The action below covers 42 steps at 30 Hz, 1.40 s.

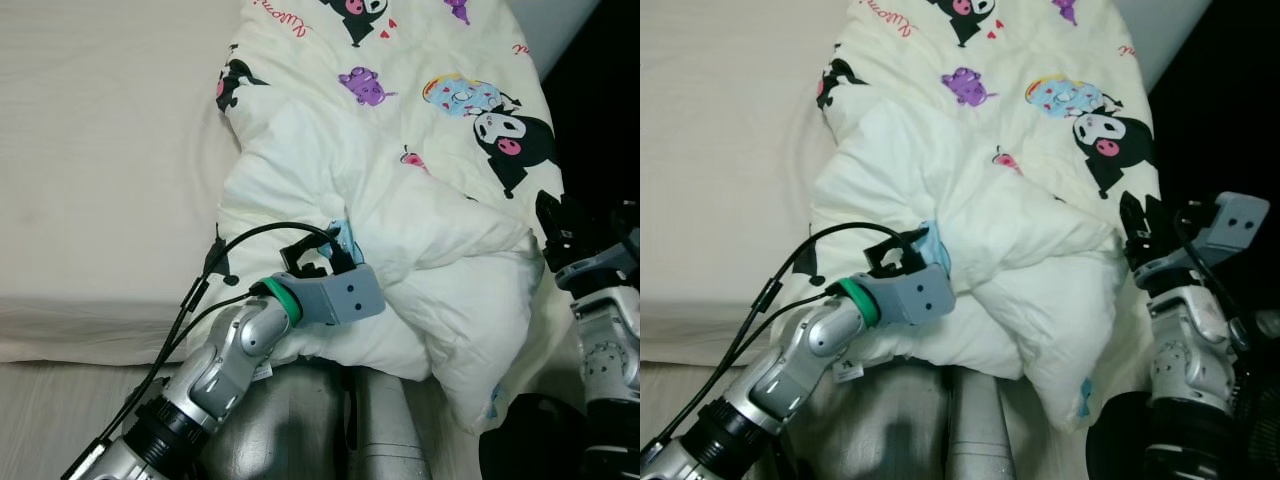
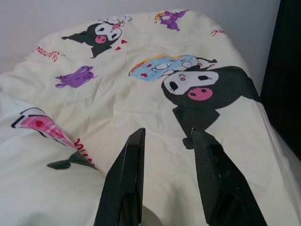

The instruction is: Clean up the room

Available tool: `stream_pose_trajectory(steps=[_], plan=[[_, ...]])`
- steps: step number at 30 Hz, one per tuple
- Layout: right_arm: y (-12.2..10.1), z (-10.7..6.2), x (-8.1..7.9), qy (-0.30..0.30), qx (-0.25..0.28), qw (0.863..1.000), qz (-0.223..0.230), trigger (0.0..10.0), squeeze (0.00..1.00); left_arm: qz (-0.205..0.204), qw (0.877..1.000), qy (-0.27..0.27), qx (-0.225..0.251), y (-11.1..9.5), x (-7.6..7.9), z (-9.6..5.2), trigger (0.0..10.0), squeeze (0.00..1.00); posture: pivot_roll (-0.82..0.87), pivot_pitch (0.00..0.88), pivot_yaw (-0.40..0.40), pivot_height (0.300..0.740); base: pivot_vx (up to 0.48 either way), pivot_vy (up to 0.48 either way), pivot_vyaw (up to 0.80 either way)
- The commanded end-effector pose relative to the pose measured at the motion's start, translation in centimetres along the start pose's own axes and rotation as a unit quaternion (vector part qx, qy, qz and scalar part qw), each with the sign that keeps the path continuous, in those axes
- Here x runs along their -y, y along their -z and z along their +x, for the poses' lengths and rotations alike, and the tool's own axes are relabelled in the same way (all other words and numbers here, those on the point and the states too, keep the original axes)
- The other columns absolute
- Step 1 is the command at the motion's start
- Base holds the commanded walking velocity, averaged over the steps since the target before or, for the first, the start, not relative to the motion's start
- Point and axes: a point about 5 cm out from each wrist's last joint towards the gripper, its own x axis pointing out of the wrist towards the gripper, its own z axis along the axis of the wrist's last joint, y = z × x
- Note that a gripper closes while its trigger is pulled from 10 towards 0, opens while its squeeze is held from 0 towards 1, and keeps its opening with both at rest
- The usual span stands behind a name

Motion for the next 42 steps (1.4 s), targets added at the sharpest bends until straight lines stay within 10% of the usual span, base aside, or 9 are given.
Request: stream_pose_trajectory(steps=[1, 25, 35, 37, 38, 42], plan=[[0.5, -0.7, 0.7, 0.015, -0.005, 1.0, 0.0, 10.0, 0.0, -0.014, 0.999, 0.027, -0.02, 0.5, 1.0, -0.1, 0.0, 0.0, -0.17, 0.197, -0.024, 0.505, 0.0, 0.0, 0.0], [0.6, -0.4, 0.6, 0.016, -0.001, 1.0, 0.002, 10.0, 0.0, -0.037, 0.99, 0.045, -0.126, 4.3, 0.8, -1.9, 0.0, 0.0, -0.16, 0.174, -0.014, 0.505, 0.0, 0.0, 0.0], [0.5, -0.5, 0.8, 0.018, 0.001, 1.0, 0.001, 10.0, 0.0, -0.097, 0.989, 0.053, -0.095, 5.3, -3.6, -4.5, 0.0, 0.0, -0.16, 0.182, -0.011, 0.505, 0.0, 0.0, 0.0], [0.5, -0.6, 1.0, 0.02, 0.0, 1.0, -0.002, 10.0, 0.0, -0.092, 0.989, 0.079, -0.084, 5.6, -4.7, -5.7, 1.9, 0.0, -0.15, 0.187, -0.012, 0.505, 0.0, 0.0, 0.0], [0.4, -0.7, 1.4, 0.027, -0.001, 1.0, -0.005, 10.0, 0.0, -0.075, 0.987, 0.119, -0.084, 6.4, -6.1, -7.7, 10.0, 0.0, -0.14, 0.192, -0.012, 0.505, 0.0, 0.0, 0.0], [0.3, -0.9, 2.2, 0.037, -0.005, 0.999, -0.015, 10.0, 0.0, -0.028, 0.966, 0.214, -0.143, 8.8, -8.8, -12.8, 10.0, 0.0, -0.13, 0.195, -0.011, 0.505, 0.0, 0.0, 0.0]])
